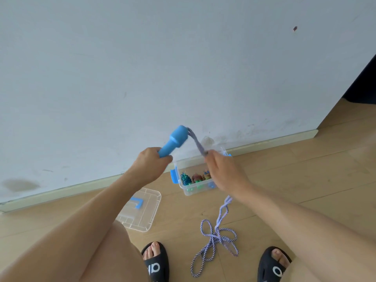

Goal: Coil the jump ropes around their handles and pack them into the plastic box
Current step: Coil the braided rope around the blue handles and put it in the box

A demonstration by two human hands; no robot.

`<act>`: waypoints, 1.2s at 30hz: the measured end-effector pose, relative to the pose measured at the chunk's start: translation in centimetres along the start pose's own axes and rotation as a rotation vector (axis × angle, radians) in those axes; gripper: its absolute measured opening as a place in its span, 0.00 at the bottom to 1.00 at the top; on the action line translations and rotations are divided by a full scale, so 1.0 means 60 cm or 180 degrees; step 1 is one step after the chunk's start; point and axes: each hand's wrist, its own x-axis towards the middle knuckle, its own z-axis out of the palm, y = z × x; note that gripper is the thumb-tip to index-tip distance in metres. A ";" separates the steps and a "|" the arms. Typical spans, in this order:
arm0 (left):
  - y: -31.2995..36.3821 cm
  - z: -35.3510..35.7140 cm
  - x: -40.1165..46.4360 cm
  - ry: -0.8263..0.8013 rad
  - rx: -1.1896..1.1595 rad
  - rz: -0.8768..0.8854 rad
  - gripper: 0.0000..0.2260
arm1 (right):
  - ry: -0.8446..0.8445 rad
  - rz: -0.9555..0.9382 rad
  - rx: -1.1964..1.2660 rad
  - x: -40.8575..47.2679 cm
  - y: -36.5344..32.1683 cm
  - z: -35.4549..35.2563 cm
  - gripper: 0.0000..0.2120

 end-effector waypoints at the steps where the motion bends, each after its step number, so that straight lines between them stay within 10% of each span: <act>1: -0.005 -0.004 0.005 0.0017 -0.0238 -0.0206 0.10 | 0.0038 -0.0265 -0.0506 -0.010 0.001 0.013 0.13; 8: -0.014 0.029 -0.012 0.0200 0.2842 0.0673 0.04 | -0.0362 -0.1678 -0.2131 -0.049 -0.041 0.056 0.14; 12: 0.004 0.052 -0.031 0.0173 0.3713 0.1501 0.04 | -0.0667 -0.1197 -0.0876 -0.029 -0.040 0.011 0.19; 22: 0.012 0.072 -0.070 0.0360 0.3455 0.2711 0.11 | -0.1290 -0.0345 0.1309 0.008 -0.023 -0.053 0.12; 36: 0.015 0.033 -0.089 0.0556 0.2155 0.3120 0.08 | -0.1066 0.0387 0.2034 0.027 0.004 -0.032 0.16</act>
